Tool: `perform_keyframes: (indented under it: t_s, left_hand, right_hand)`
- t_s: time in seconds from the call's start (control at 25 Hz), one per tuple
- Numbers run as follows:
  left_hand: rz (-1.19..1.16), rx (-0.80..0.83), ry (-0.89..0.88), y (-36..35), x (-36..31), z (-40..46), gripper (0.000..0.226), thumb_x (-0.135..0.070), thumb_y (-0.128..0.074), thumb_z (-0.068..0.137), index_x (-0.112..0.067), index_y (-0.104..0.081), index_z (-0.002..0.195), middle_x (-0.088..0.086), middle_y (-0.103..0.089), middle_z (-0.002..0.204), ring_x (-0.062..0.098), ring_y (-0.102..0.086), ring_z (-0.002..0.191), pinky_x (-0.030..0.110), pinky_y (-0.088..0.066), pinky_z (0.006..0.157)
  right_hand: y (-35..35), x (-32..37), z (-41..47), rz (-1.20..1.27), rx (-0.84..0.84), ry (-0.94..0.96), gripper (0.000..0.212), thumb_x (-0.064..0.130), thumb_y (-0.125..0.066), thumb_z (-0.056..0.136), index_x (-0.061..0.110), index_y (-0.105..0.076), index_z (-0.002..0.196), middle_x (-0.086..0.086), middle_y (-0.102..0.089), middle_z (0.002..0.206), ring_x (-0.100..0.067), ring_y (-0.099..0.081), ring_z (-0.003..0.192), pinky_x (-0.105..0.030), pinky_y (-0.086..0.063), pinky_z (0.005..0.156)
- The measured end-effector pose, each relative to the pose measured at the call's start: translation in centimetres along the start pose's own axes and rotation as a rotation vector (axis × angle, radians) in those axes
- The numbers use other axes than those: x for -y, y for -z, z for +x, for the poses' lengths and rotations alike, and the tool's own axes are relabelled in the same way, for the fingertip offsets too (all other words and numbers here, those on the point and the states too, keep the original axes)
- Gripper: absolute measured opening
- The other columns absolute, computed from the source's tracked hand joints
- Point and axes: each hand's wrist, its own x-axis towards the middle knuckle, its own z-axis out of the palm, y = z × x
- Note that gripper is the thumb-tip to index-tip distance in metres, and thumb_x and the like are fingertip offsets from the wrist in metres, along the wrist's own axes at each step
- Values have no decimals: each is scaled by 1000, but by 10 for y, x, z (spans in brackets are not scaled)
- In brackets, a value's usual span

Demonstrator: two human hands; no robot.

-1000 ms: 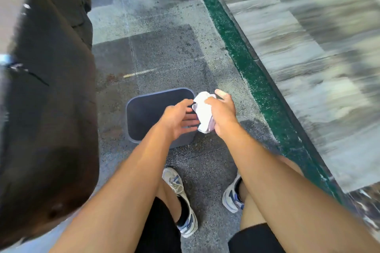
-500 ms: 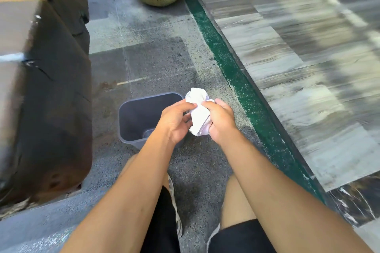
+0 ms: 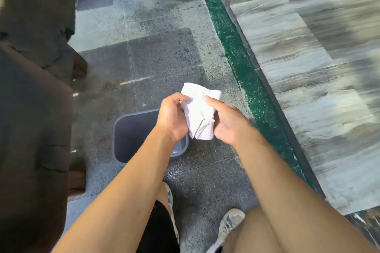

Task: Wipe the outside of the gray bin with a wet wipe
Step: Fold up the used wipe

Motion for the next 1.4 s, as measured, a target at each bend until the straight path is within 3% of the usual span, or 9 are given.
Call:
perform_keyframes:
  t_s: [0.2, 0.36, 0.48, 0.6, 0.84, 1.04, 1.2, 1.28, 1.4]
  left_hand:
    - [221, -230, -63, -48, -48, -57, 46, 18, -44, 63, -2, -55, 102, 20, -63, 92, 33, -59, 88, 49, -50, 85]
    - [358, -205, 5, -91, -94, -118, 38, 1, -65, 69, 0, -67, 107, 16, -71, 98, 32, -68, 87, 44, -55, 79]
    - [396, -290, 16, -119, -119, -158, 41, 14, -54, 67, 4, -67, 104, 14, -73, 92, 33, -68, 86, 40, -55, 70]
    - [352, -375, 3, -136, -141, -202, 39, 18, -48, 56, 3, -59, 91, 18, -62, 87, 37, -60, 88, 39, -50, 66]
    - [157, -378, -6, -132, -165, -277, 55, 19, -36, 66, 15, -64, 113, 28, -68, 120, 45, -66, 110, 59, -51, 97]
    - [17, -445, -56, -104, -183, -329, 56, 17, -32, 65, 14, -63, 112, 27, -68, 111, 38, -68, 95, 43, -57, 82]
    - [-112, -554, -145, -65, -203, -364, 72, 11, -40, 51, 16, -56, 121, 33, -61, 128, 43, -65, 103, 65, -46, 99]
    - [-205, -581, -203, -43, -208, -381, 68, 18, -34, 54, 10, -61, 116, 30, -66, 119, 41, -69, 97, 65, -50, 92]
    - [-302, -558, -262, -9, -205, -403, 76, 33, -25, 60, 7, -59, 122, 28, -68, 114, 40, -71, 97, 58, -58, 80]
  right_hand:
    - [-33, 48, -73, -169, -58, 100, 19, 18, -70, 93, 15, -69, 112, -8, -77, 109, -27, -73, 104, -52, -57, 92]
    - [-66, 91, -126, -291, -31, 199, 25, 15, -74, 90, 12, -68, 115, -11, -76, 109, -30, -72, 105, -56, -55, 95]
    - [-89, 118, -161, -379, 8, 216, 28, 13, -77, 87, 11, -66, 113, -10, -77, 108, -30, -73, 103, -59, -56, 92]
    - [-111, 144, -200, -432, 50, 194, 27, 12, -79, 85, 11, -67, 109, -11, -77, 106, -31, -74, 99, -61, -57, 86]
    - [-161, 167, -244, -701, 178, 147, 27, 20, -82, 83, 12, -69, 105, -7, -77, 103, -25, -75, 97, -49, -61, 85]
    - [-213, 156, -247, -622, 403, -116, 27, 5, -69, 91, -5, -66, 116, -22, -72, 114, -34, -70, 105, -42, -59, 86]
    - [-263, 133, -239, -515, 543, -315, 33, -5, -57, 95, -10, -58, 127, -27, -65, 127, -36, -63, 118, -48, -52, 101]
    - [-292, 114, -233, -557, 562, -327, 32, -6, -53, 96, -9, -57, 128, -27, -64, 128, -36, -62, 118, -50, -49, 104]
    - [-330, 81, -223, -780, 509, -191, 20, -1, -52, 99, 4, -64, 115, -20, -68, 118, -33, -66, 105, -50, -53, 93]
